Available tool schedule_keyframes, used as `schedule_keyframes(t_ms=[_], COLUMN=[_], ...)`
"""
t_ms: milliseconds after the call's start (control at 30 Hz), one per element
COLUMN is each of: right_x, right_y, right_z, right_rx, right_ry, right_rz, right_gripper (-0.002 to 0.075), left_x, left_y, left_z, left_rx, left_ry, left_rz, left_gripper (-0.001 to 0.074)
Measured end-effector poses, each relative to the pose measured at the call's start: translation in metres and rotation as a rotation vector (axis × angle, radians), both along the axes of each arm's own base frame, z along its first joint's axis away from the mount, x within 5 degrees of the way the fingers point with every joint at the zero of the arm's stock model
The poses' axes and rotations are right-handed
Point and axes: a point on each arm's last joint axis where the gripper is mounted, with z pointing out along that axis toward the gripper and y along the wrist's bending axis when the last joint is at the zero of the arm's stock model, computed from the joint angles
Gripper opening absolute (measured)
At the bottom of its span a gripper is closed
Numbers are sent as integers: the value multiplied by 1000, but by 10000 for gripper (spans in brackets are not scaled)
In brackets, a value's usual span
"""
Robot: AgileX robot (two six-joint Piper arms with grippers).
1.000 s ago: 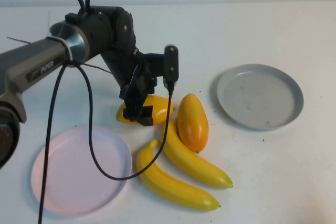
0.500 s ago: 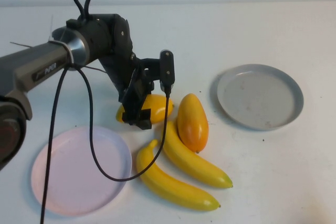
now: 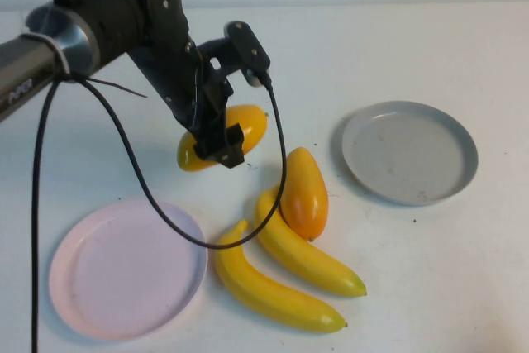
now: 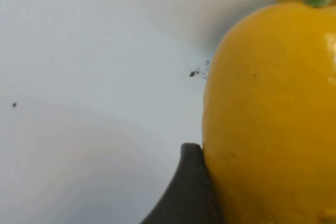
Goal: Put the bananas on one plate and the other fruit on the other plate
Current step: Put one type of fruit in the left plate
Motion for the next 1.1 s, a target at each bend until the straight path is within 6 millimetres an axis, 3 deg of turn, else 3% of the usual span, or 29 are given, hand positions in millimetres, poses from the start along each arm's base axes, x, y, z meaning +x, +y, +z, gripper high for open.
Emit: schedule_keyframes(t_ms=[167, 500, 700, 833, 1100], right_x=[0, 0, 0, 0, 0], right_y=[0, 0, 0, 1, 1], right_z=[0, 0, 0, 0, 0], right_rx=[0, 0, 14, 18, 18], right_ry=[0, 0, 1, 1, 1], right_rz=[0, 0, 1, 1, 1], right_gripper=[-17, -17, -17, -17, -17], left_x=[-17, -47, -77, -103, -135], left_y=[13, 37, 52, 66, 90], left_z=[41, 92, 126, 105, 16], left_rx=[-21, 1, -63, 1, 147], left_ry=[-15, -55, -109, -55, 1], left_rz=[188, 390, 468, 482, 575], left_gripper=[536, 536, 536, 536, 536])
